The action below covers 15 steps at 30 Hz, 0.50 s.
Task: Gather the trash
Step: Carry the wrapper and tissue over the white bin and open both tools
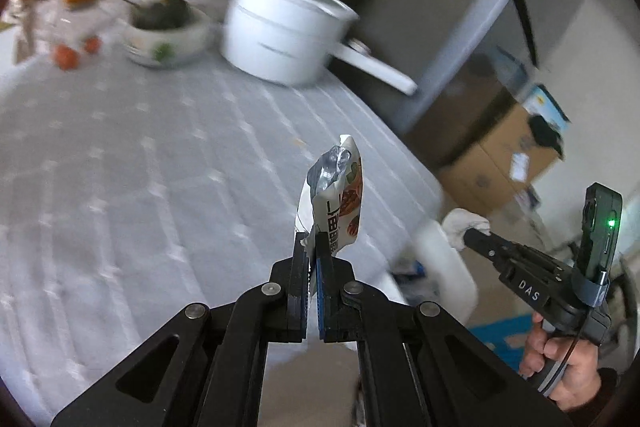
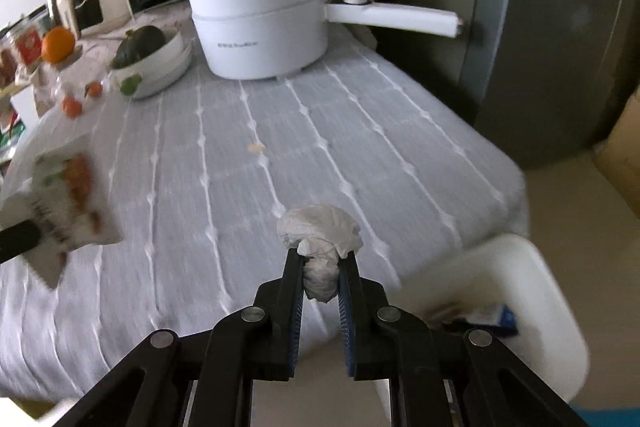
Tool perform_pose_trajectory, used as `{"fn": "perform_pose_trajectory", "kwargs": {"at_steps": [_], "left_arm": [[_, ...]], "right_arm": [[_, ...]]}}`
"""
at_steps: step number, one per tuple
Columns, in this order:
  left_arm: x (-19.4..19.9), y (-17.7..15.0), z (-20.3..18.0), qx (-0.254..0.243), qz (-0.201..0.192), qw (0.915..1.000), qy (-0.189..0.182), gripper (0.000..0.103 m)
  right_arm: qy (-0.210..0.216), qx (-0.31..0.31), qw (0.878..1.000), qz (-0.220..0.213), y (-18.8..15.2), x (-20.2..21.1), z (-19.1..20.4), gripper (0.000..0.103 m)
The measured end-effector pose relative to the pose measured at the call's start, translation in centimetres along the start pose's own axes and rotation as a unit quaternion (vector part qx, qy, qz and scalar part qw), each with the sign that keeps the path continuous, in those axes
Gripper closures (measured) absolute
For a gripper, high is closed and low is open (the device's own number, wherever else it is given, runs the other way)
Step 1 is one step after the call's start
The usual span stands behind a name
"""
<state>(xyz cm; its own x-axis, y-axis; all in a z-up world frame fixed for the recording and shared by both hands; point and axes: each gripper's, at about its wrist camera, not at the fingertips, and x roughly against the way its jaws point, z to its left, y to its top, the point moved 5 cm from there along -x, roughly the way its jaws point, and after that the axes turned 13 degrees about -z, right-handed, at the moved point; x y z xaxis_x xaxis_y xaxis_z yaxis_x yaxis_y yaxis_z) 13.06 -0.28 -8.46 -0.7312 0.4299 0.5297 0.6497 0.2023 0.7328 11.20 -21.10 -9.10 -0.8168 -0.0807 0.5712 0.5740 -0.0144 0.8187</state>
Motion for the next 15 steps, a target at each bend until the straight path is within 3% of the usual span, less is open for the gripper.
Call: {"fn": "perform_pose_trajectory", "kwargs": {"at_steps": [6, 15], "left_arm": [[-3.6, -3.8, -6.2, -0.02, 0.054, 0.997, -0.052, 0.101], [-9.9, -8.6, -15.1, -0.064, 0.102, 0.9877, -0.1, 0.1]], "right_arm": [[-0.005, -0.026, 0.999, 0.018, -2.1, 2.6, -5.0, 0.089], [-0.063, -0.087, 0.992, 0.073, -5.1, 3.2, -13.7, 0.088]]}}
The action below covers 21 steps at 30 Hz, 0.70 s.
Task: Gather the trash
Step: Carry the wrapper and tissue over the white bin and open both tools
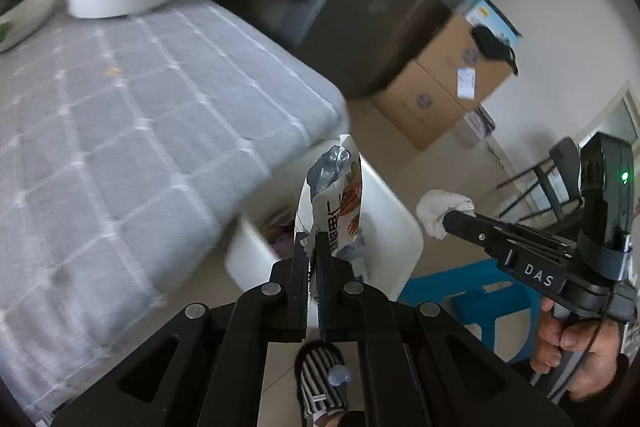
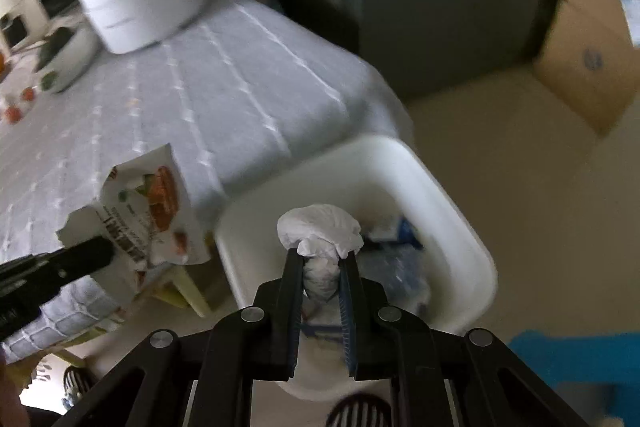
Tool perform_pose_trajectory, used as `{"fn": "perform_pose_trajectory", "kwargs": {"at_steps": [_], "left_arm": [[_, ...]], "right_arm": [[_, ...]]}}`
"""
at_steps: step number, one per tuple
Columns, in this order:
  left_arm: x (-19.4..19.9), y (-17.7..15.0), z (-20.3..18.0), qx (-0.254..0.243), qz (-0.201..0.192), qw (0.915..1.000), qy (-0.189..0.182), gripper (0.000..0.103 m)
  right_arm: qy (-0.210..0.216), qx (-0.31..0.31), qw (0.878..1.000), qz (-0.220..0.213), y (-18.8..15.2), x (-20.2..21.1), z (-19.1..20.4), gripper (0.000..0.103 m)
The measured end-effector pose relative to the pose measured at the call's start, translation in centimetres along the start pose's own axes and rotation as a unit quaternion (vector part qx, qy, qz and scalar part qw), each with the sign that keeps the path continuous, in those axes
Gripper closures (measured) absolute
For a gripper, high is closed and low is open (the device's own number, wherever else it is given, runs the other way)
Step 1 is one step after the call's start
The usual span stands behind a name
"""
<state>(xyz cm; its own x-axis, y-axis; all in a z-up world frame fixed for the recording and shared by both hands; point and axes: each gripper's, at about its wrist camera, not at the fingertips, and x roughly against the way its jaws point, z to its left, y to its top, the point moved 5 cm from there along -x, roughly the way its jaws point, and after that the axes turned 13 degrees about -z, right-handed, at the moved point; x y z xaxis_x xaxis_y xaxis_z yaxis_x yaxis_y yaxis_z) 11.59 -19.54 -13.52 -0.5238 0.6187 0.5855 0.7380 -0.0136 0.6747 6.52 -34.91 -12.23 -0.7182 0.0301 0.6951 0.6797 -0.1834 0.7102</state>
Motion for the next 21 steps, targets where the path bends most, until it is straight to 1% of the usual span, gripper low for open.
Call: {"fn": "perform_pose_trajectory", "kwargs": {"at_steps": [3, 6, 7, 9, 11, 12, 13, 14, 15, 16, 18, 19, 20, 21], "left_arm": [[-3.0, -0.3, -1.3, -0.009, 0.012, 0.9999, -0.006, 0.1], [-5.3, -0.7, -1.8, -0.003, 0.017, 0.9998, -0.011, 0.099], [-6.1, -0.8, -1.9, -0.003, 0.016, 0.9998, -0.012, 0.096], [-7.3, -0.9, -1.9, -0.007, 0.019, 0.9998, -0.004, 0.088], [-7.8, -1.0, -1.5, -0.013, 0.026, 0.9994, 0.018, 0.059], [-7.8, -0.9, -1.4, -0.015, 0.024, 0.9993, 0.026, 0.052], [-7.5, -0.7, -1.2, -0.021, 0.019, 0.9989, 0.036, 0.042], [-7.2, -0.6, -1.1, -0.026, 0.017, 0.9986, 0.043, 0.036], [-6.8, -0.5, -1.0, -0.036, 0.017, 0.9977, 0.056, 0.032], [-6.5, -0.4, -0.9, -0.042, 0.017, 0.9969, 0.065, 0.025], [-5.4, -0.1, -0.7, -0.055, 0.011, 0.9951, 0.082, 0.021], [-4.6, -0.1, -0.5, -0.064, 0.011, 0.9932, 0.096, 0.016], [-4.0, -0.1, -0.4, -0.071, 0.008, 0.9915, 0.109, 0.015], [-3.0, 0.0, -0.1, -0.081, 0.001, 0.9882, 0.131, 0.015]], "right_arm": [[-0.006, -0.022, 1.0, 0.014, -0.3, -0.4, -1.8, 0.088], [-0.01, -0.036, 0.999, 0.018, -0.2, -0.5, -3.1, 0.088], [-0.012, -0.039, 0.999, 0.021, -0.2, -0.6, -3.4, 0.088], [-0.016, -0.044, 0.998, 0.029, -0.4, -0.9, -4.1, 0.088], [-0.019, -0.048, 0.998, 0.035, -0.6, -1.1, -4.5, 0.087], [-0.019, -0.052, 0.998, 0.037, -0.7, -1.3, -4.7, 0.087], [-0.018, -0.057, 0.997, 0.04, -0.7, -1.4, -4.9, 0.087], [-0.017, -0.06, 0.997, 0.043, -0.8, -1.5, -5.0, 0.087], [-0.016, -0.066, 0.997, 0.045, -0.8, -1.7, -5.1, 0.087], [-0.016, -0.069, 0.996, 0.047, -0.8, -1.8, -5.2, 0.087], [-0.015, -0.072, 0.996, 0.048, -0.7, -2.1, -5.1, 0.085], [-0.013, -0.074, 0.996, 0.048, -0.6, -2.2, -5.0, 0.081], [-0.008, -0.081, 0.996, 0.044, -0.4, -2.2, -4.9, 0.076], [-0.004, -0.089, 0.995, 0.04, -0.3, -2.2, -4.9, 0.068]]}}
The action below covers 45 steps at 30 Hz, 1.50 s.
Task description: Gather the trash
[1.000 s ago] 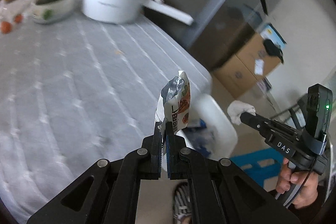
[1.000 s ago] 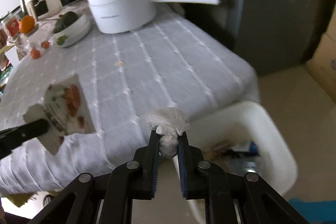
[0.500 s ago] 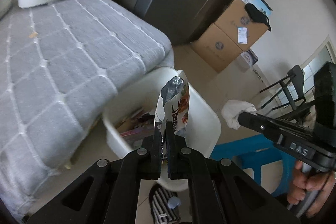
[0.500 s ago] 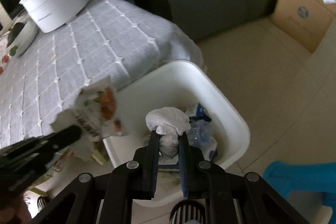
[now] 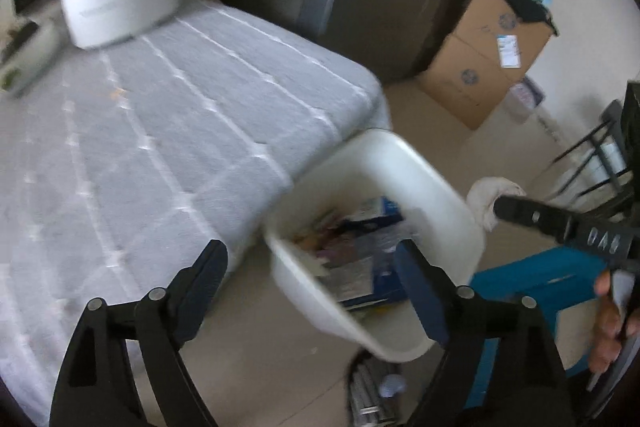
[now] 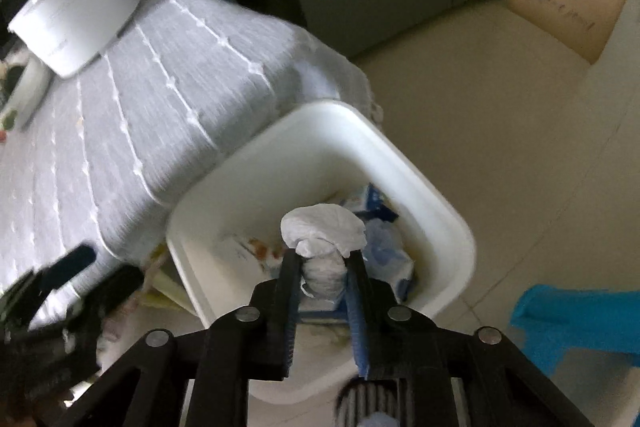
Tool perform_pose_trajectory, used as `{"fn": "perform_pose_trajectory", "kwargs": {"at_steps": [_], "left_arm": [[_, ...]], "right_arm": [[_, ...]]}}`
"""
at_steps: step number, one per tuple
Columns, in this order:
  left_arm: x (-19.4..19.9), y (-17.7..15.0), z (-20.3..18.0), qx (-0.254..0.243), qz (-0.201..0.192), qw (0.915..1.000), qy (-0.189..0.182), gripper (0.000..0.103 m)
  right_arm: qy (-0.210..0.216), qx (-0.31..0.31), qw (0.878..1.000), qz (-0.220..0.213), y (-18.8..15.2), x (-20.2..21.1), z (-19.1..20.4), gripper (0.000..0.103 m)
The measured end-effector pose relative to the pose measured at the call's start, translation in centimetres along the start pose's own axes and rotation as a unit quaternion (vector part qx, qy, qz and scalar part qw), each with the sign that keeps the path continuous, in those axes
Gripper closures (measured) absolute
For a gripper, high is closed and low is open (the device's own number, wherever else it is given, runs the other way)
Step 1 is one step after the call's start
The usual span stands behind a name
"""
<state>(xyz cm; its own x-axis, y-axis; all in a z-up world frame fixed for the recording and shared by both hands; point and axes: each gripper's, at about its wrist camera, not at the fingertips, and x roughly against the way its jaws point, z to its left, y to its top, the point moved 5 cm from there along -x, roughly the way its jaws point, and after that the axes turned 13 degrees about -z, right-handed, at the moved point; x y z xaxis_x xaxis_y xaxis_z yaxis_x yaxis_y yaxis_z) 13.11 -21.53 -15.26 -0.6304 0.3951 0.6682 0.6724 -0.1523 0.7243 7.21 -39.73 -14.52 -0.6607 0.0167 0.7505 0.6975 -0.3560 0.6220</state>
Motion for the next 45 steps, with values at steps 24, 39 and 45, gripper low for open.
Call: {"fn": "perform_pose_trajectory", "kwargs": {"at_steps": [24, 39, 45], "left_arm": [[34.5, 2.6, 4.5, -0.023, -0.283, 0.9396, 0.192, 0.0], [35.4, 2.6, 5.2, -0.004, -0.293, 0.9361, 0.194, 0.0], [34.7, 2.6, 5.0, -0.008, -0.285, 0.9396, 0.19, 0.0]], "right_arm": [[-0.032, 0.166, 0.914, -0.368, -1.7, 28.7, 14.3, 0.001], [-0.027, 0.175, 0.916, -0.361, -2.2, 27.9, 15.7, 0.0], [-0.027, 0.176, 0.917, -0.358, -2.4, 27.8, 15.7, 0.0]]}}
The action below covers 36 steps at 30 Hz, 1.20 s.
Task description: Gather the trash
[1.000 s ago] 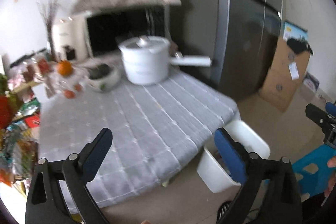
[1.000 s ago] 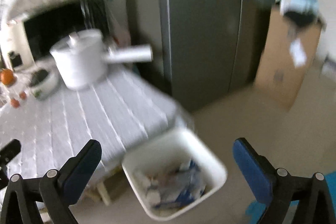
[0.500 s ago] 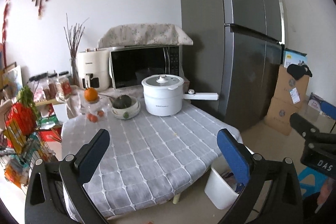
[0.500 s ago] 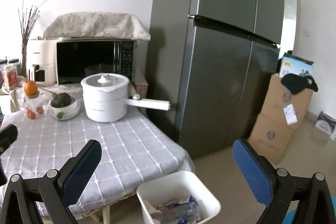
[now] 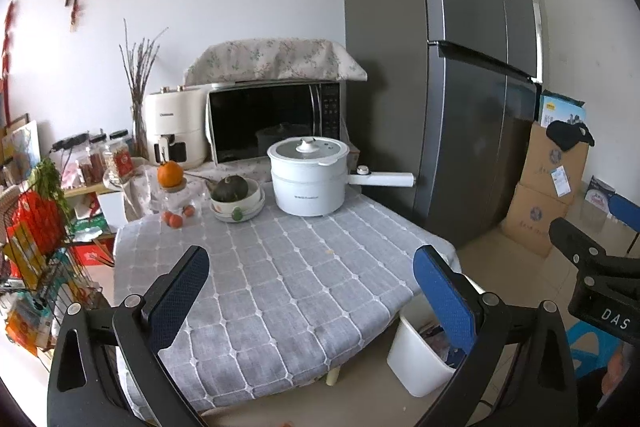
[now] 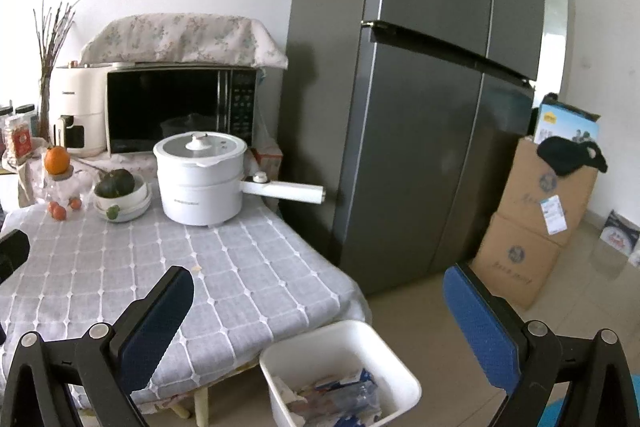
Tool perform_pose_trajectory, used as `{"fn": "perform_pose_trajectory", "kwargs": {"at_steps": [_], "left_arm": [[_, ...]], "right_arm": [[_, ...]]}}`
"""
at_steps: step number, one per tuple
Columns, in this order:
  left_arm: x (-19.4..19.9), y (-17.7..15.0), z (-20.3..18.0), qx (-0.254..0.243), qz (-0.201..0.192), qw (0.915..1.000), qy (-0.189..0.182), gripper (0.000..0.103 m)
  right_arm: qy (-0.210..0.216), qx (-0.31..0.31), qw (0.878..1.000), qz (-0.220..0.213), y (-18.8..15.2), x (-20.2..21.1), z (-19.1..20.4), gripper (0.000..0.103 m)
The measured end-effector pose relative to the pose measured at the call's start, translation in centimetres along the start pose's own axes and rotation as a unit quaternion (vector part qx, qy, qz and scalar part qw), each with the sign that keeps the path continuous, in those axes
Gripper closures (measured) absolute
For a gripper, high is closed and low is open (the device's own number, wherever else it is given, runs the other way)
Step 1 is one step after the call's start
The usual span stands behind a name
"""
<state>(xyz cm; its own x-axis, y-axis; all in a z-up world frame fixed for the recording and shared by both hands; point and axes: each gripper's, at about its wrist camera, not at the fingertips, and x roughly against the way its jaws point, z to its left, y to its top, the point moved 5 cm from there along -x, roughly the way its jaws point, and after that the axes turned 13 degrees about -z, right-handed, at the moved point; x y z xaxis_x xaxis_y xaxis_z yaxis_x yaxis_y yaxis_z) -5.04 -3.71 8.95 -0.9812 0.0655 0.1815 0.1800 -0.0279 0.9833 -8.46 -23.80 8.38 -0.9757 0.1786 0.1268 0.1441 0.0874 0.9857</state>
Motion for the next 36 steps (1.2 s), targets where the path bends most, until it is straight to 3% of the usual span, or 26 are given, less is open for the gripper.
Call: {"fn": "perform_pose_trajectory", "kwargs": {"at_steps": [36], "left_arm": [[-0.4, -0.6, -1.6, -0.008, 0.009, 0.9999, -0.01, 0.0]], "right_arm": [[0.002, -0.001, 1.0, 0.006, -0.2, -0.4, -0.2, 0.0]]}}
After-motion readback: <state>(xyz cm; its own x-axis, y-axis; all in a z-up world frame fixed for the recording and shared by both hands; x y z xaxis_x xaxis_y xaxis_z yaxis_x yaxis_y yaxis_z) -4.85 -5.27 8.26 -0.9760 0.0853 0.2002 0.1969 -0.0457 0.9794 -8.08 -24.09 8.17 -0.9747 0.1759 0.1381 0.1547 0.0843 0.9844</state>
